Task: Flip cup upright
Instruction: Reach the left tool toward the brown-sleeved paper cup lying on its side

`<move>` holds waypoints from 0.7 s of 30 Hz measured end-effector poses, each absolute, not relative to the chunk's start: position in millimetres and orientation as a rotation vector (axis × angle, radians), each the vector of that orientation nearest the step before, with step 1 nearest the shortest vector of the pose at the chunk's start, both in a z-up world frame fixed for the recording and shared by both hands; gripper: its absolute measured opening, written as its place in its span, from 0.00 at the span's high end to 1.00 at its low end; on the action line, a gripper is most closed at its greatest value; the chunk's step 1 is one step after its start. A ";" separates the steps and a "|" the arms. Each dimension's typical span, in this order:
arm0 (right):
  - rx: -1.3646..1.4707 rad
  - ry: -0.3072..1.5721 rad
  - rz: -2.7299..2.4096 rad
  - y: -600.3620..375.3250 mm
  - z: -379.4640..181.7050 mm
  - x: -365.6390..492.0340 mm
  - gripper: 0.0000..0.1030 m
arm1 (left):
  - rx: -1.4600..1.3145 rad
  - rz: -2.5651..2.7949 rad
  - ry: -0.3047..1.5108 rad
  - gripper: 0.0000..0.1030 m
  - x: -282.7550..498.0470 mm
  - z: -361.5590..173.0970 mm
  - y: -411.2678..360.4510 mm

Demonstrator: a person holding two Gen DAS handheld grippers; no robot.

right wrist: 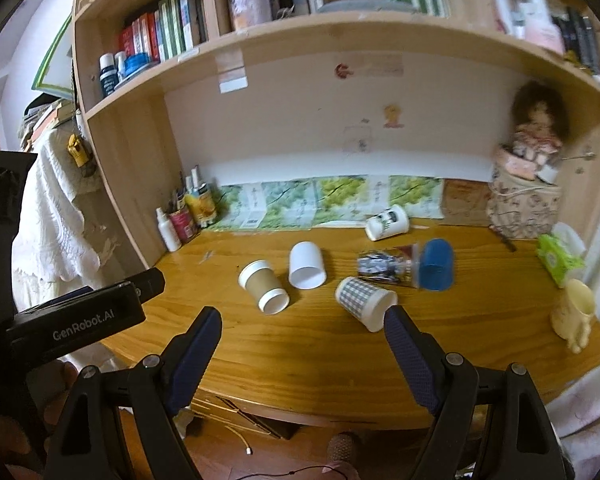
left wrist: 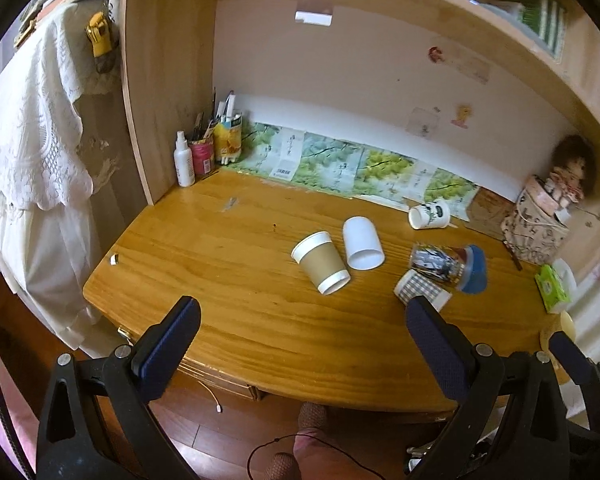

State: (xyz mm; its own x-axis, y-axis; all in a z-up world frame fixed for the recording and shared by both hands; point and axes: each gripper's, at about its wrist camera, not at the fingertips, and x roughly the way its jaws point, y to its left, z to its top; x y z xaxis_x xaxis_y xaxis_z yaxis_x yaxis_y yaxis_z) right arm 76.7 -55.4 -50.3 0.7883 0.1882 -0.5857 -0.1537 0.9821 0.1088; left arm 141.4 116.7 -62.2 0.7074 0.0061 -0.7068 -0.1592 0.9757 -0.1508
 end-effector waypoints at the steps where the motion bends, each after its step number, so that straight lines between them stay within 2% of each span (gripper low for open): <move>1: 0.053 0.648 0.201 -54.3 -52.0 84.7 0.19 | -0.211 0.092 0.790 0.01 146.7 -64.1 117.0; 21: -0.033 0.946 0.449 -39.4 -96.6 226.2 0.19 | -0.289 0.173 1.040 0.01 263.0 -106.3 109.2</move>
State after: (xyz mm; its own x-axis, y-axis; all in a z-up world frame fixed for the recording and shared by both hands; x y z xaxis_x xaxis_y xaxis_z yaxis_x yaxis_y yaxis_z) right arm 226.2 -39.4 -96.6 0.5004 0.3571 -0.7887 -0.3851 0.9077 0.1666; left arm 263.0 109.2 -106.3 0.4971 0.0046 -0.8677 -0.2762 0.9488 -0.1532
